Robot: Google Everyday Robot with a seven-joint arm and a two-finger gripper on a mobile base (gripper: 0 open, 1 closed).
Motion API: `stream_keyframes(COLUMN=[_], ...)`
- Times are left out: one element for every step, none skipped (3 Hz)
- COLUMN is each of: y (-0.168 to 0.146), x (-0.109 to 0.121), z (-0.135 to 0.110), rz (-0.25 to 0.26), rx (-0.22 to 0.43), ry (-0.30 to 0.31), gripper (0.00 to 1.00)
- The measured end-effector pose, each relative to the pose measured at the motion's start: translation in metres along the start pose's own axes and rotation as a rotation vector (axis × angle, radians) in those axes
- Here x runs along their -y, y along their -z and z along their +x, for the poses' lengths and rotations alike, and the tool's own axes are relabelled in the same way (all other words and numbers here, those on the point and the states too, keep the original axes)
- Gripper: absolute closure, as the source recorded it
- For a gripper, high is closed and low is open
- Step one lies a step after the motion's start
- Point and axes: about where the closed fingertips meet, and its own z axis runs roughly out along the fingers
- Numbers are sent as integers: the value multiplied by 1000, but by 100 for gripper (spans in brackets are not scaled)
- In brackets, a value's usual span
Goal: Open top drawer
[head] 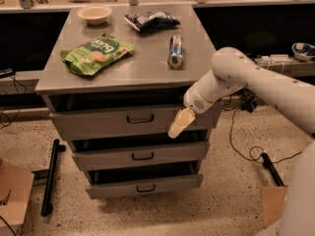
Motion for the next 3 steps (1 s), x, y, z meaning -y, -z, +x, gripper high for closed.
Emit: stream_keyframes(y=[-3, 2, 5], x=[1, -26, -36], z=[-1, 2, 2], rz=[-21, -46, -60], rx=[-6, -29, -34], ry=[-9, 14, 20], gripper=[19, 42, 65])
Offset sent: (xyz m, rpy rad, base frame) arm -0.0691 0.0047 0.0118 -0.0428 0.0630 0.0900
